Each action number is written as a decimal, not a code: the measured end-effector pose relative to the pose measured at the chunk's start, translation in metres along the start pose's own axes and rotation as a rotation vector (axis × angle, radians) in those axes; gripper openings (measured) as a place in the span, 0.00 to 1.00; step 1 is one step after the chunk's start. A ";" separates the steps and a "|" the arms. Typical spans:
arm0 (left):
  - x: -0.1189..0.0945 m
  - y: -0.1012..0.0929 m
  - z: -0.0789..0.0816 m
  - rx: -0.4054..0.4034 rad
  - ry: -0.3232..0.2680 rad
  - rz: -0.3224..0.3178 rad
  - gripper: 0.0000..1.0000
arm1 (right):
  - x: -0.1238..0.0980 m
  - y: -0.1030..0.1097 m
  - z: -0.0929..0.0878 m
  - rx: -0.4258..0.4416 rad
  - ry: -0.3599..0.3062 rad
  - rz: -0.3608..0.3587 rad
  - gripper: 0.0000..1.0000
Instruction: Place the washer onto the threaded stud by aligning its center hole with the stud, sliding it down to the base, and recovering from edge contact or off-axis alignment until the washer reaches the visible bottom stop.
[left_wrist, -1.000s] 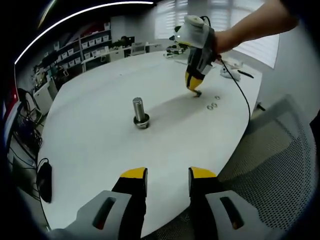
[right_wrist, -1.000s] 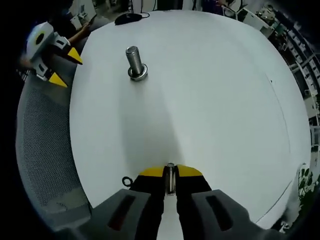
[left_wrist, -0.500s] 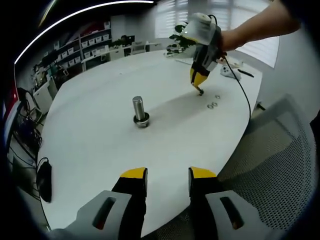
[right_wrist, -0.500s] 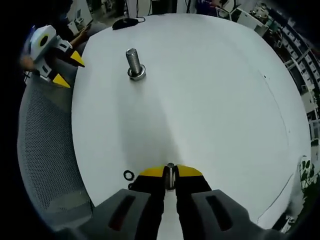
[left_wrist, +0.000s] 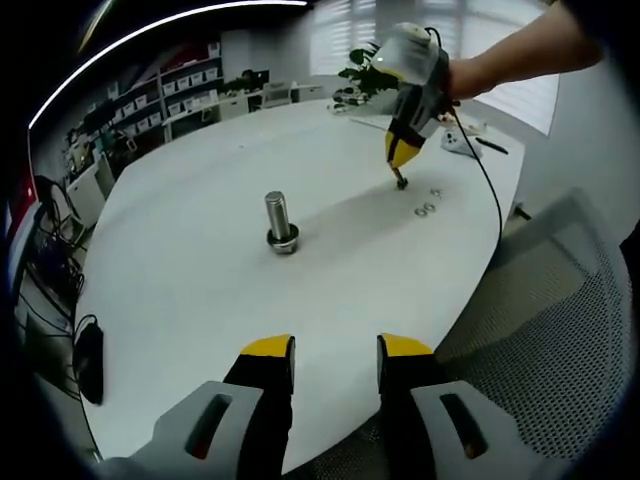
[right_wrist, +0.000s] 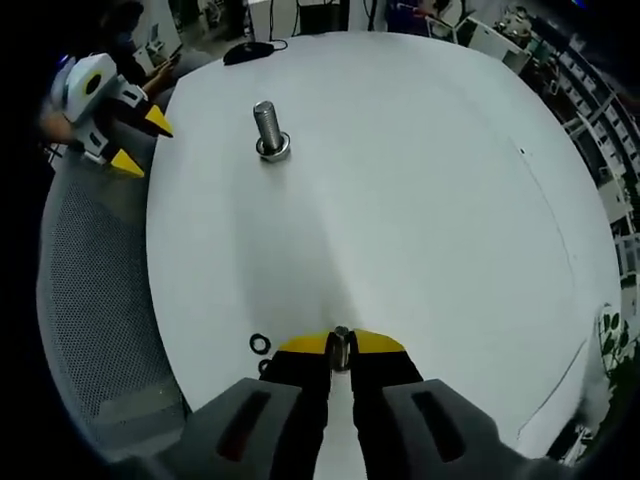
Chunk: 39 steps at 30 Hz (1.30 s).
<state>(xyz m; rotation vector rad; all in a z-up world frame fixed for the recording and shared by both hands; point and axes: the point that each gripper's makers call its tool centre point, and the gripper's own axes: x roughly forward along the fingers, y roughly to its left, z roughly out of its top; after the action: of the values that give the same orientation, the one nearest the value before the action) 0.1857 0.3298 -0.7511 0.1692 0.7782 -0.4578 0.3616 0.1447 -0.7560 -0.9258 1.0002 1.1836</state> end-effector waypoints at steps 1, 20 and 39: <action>0.000 0.000 0.000 0.000 0.001 0.000 0.31 | 0.000 0.000 0.000 0.003 -0.001 0.000 0.08; 0.001 0.001 -0.001 0.003 0.004 0.004 0.31 | -0.009 -0.001 -0.010 0.032 -0.016 -0.007 0.08; 0.001 0.001 -0.002 0.005 0.010 0.004 0.31 | -0.016 -0.003 -0.024 0.128 -0.089 -0.031 0.08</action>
<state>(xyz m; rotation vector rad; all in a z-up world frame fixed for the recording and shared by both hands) 0.1858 0.3309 -0.7532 0.1776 0.7866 -0.4553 0.3596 0.1167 -0.7480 -0.7787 0.9749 1.1122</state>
